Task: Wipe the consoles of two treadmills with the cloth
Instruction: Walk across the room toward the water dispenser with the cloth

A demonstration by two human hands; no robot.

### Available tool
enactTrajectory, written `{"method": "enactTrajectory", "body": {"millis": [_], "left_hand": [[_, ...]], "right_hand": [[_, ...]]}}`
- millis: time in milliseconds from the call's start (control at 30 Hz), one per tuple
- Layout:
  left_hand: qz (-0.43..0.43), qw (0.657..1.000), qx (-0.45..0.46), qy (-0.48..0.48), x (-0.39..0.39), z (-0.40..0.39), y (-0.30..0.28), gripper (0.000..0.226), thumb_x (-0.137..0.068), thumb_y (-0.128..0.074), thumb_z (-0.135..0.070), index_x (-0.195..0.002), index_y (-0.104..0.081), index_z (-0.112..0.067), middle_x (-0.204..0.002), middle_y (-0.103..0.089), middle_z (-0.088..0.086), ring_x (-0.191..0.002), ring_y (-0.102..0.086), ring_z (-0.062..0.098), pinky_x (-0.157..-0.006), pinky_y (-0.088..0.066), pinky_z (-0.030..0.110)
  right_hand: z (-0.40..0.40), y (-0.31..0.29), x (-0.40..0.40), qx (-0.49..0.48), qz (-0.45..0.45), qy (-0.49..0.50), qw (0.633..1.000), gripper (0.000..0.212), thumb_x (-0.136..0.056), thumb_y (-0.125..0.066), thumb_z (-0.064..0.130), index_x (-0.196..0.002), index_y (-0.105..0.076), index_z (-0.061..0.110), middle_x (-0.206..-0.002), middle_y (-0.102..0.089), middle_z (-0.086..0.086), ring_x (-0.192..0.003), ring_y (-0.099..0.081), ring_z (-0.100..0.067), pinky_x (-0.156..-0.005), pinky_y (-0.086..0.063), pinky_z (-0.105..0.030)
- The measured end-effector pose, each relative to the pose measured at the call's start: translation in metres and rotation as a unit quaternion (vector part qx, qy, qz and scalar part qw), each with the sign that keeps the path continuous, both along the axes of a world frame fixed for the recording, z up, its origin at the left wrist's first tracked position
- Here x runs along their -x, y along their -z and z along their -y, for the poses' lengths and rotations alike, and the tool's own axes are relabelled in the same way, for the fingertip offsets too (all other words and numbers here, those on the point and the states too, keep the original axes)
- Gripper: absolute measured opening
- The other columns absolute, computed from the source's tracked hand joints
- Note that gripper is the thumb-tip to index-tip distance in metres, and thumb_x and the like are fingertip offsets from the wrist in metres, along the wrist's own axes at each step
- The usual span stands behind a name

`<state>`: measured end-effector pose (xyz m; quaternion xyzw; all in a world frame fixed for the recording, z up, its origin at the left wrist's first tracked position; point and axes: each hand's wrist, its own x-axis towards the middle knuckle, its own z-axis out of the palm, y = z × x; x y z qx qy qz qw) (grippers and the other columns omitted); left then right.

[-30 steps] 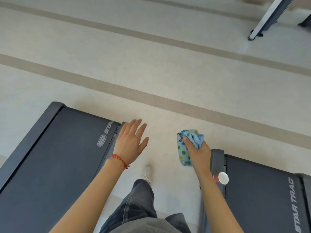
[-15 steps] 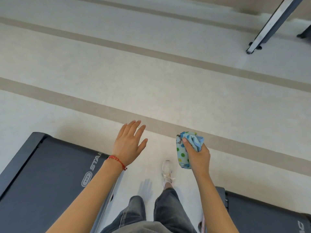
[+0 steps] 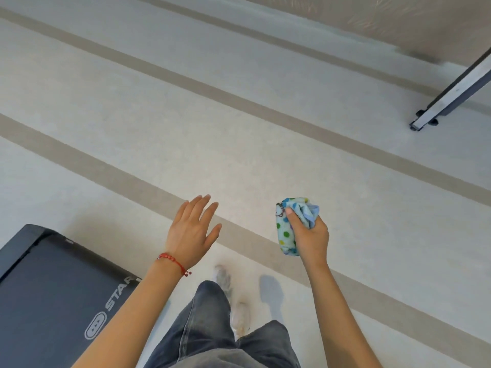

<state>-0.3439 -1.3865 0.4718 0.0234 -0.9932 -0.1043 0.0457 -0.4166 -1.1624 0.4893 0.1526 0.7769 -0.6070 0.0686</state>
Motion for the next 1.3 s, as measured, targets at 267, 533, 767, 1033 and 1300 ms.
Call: {"method": "enactTrajectory", "body": {"millis": [267,533,767,1033,1300], "left_hand": [[0.002,0.999,-0.010,-0.054,0.117,0.060,0.016,0.066,-0.098,-0.013,-0.049,-0.118,-0.060,-0.006,-0.123,-0.057,0.017,-0.114,-0.051,0.033,-0.097,-0.040,0.048],[0.002,0.994,-0.027,-0.106,0.227,0.141,0.013,0.068,-0.098,-0.013,-0.049,-0.117,-0.060,-0.005,-0.123,-0.057,0.019,-0.111,-0.054,0.037,-0.096,-0.040,0.050],[0.007,0.983,-0.042,-0.181,0.293,0.200,0.015,0.067,-0.098,-0.013,-0.049,-0.115,-0.061,-0.005,-0.121,-0.058,0.019,-0.110,-0.055,0.038,-0.093,-0.042,0.052],[-0.035,0.956,-0.046,-0.286,0.353,0.269,0.023,0.054,-0.093,-0.031,-0.045,-0.114,-0.061,-0.006,-0.121,-0.059,0.016,-0.113,-0.046,0.030,-0.091,-0.046,0.049],[-0.027,0.912,-0.050,-0.407,0.407,0.363,0.009,0.062,-0.097,-0.020,-0.048,-0.115,-0.060,-0.003,-0.120,-0.059,0.020,-0.109,-0.055,0.039,-0.092,-0.044,0.051]], "right_hand": [[0.072,0.010,0.135,-0.005,0.005,-0.050,0.999,0.019,-0.080,-0.070,0.032,-0.094,-0.062,0.021,-0.081,-0.061,0.011,-0.078,-0.059,-0.008,-0.062,-0.044,-0.013],[0.165,0.003,0.265,-0.003,0.006,-0.109,0.994,0.016,-0.079,-0.070,0.032,-0.090,-0.062,0.024,-0.080,-0.062,0.013,-0.077,-0.060,-0.002,-0.064,-0.046,-0.015],[0.242,0.005,0.357,-0.018,0.004,-0.183,0.983,0.017,-0.080,-0.070,0.031,-0.093,-0.062,0.023,-0.080,-0.062,0.015,-0.077,-0.061,0.000,-0.061,-0.047,-0.010],[0.346,0.009,0.450,-0.015,-0.003,-0.289,0.957,0.020,-0.078,-0.071,0.031,-0.094,-0.065,0.020,-0.083,-0.066,0.010,-0.081,-0.064,-0.007,-0.068,-0.051,-0.020],[0.485,0.008,0.526,-0.020,0.045,-0.431,0.901,0.019,-0.079,-0.071,0.033,-0.094,-0.064,0.022,-0.085,-0.067,0.008,-0.083,-0.064,-0.008,-0.074,-0.055,-0.029]]}}
